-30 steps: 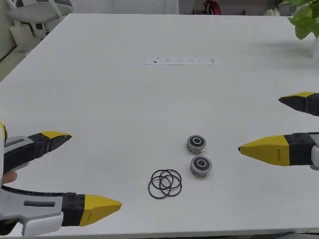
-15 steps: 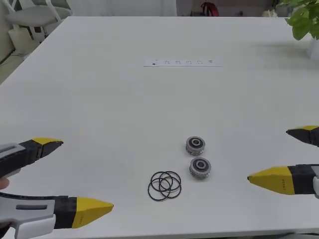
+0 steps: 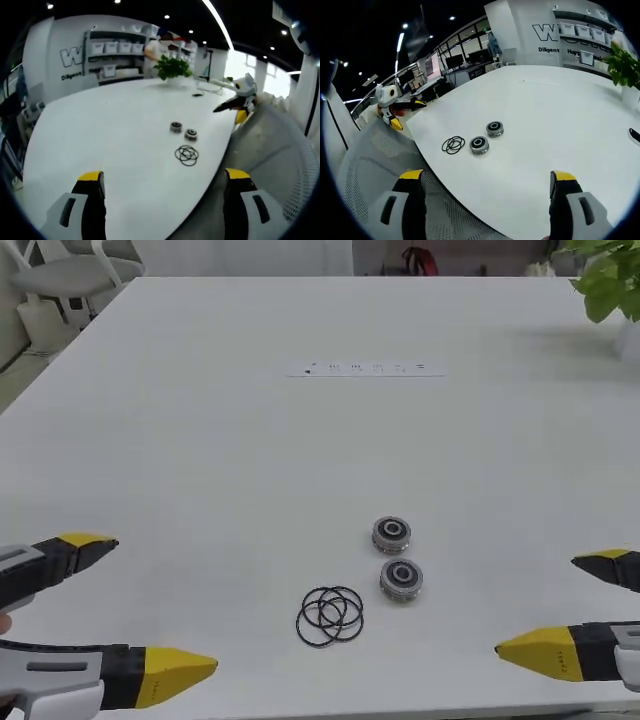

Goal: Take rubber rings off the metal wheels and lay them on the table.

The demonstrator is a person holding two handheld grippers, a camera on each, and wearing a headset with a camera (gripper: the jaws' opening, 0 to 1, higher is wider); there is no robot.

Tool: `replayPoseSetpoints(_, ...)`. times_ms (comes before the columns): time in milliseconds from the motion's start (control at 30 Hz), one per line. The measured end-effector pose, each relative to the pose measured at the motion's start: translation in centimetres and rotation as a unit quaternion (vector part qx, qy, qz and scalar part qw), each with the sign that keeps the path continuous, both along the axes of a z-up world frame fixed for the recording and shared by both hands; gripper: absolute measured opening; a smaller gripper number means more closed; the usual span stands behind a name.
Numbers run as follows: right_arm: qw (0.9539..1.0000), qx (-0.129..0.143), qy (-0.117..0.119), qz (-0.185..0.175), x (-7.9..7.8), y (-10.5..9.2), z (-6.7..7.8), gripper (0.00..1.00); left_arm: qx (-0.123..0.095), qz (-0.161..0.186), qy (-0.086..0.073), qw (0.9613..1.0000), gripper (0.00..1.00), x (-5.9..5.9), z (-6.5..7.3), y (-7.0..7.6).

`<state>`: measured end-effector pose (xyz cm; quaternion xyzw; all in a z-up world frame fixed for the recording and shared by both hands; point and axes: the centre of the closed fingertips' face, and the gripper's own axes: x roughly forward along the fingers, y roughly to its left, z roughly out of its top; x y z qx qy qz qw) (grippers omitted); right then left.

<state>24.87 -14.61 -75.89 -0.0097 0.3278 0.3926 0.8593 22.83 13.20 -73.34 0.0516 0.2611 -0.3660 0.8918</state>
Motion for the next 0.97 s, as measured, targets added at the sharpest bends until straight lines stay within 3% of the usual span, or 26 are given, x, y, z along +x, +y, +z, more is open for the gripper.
replayPoseSetpoints(300,0.9998,-0.003,0.020,-0.002,-0.2,0.0,-1.3,1.00,-0.012,0.015,0.023,0.9996,1.00,-0.2,-1.4,0.8)
replayPoseSetpoints(767,0.9995,-0.011,0.029,0.003,-0.4,0.2,-1.8,1.00,-0.030,0.022,0.041,0.9985,1.00,-0.4,-2.1,0.9)
replayPoseSetpoints(967,0.9994,-0.013,0.030,0.006,-0.5,0.2,-1.9,1.00,-0.035,0.025,0.041,0.9982,1.00,-0.3,-2.1,0.9)
